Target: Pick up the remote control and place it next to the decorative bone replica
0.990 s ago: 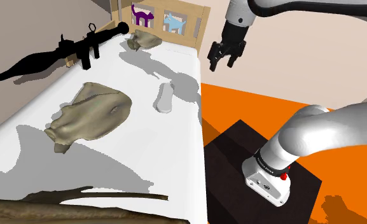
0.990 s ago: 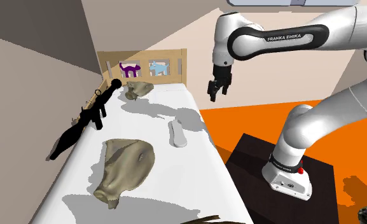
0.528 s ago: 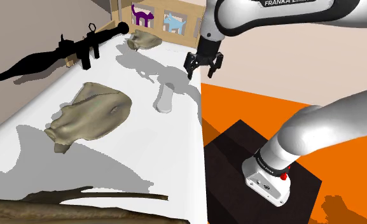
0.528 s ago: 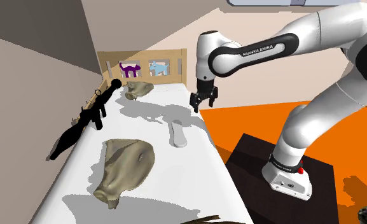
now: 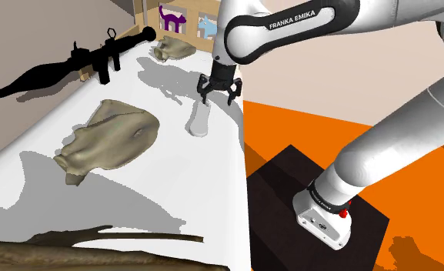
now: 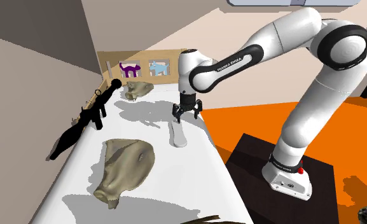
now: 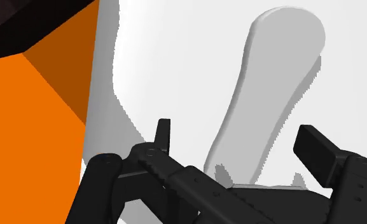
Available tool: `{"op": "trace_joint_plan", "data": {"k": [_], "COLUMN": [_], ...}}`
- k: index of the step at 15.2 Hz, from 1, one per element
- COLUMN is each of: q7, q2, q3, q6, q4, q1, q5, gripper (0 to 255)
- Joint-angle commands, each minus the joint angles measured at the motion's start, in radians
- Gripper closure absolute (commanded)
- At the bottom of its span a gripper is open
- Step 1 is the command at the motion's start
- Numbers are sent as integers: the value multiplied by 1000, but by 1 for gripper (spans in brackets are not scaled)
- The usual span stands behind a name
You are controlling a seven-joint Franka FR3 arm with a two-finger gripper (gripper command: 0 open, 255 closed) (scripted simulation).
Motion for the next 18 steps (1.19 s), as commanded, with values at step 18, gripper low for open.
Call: {"op": "trace_joint_plan", "data": {"k": [18], "q7": [231], "q2": [268], "q3": [25], "q6": [190], "q4": [63], "q1": [-1], "q5": [-121], "gripper": [0]}}
